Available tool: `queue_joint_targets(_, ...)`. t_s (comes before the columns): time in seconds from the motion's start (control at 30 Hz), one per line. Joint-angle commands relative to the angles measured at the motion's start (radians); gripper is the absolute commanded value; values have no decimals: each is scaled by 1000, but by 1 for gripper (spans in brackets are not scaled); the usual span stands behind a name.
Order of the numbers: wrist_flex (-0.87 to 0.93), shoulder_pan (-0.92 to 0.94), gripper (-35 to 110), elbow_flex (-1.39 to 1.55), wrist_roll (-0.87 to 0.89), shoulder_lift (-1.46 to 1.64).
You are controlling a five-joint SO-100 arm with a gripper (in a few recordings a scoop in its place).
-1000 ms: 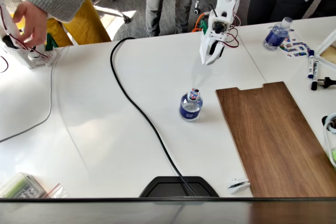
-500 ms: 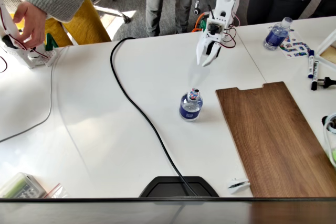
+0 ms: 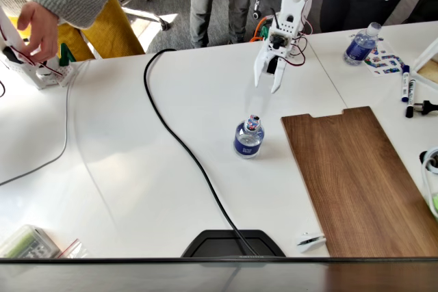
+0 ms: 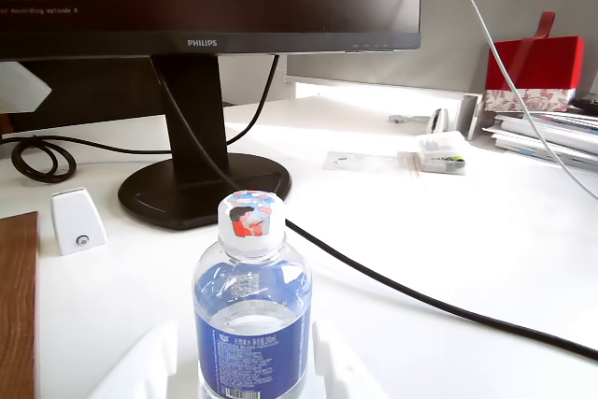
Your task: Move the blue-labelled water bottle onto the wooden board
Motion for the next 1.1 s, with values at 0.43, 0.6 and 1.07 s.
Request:
queue_joint_targets(0.43,-160,49,21,-275,-18,-316)
queue_joint_targets(0.6,-121,51,22,-339,-11,-316)
queue_joint_targets(1.07,-94,40,22,-417,-14,-362)
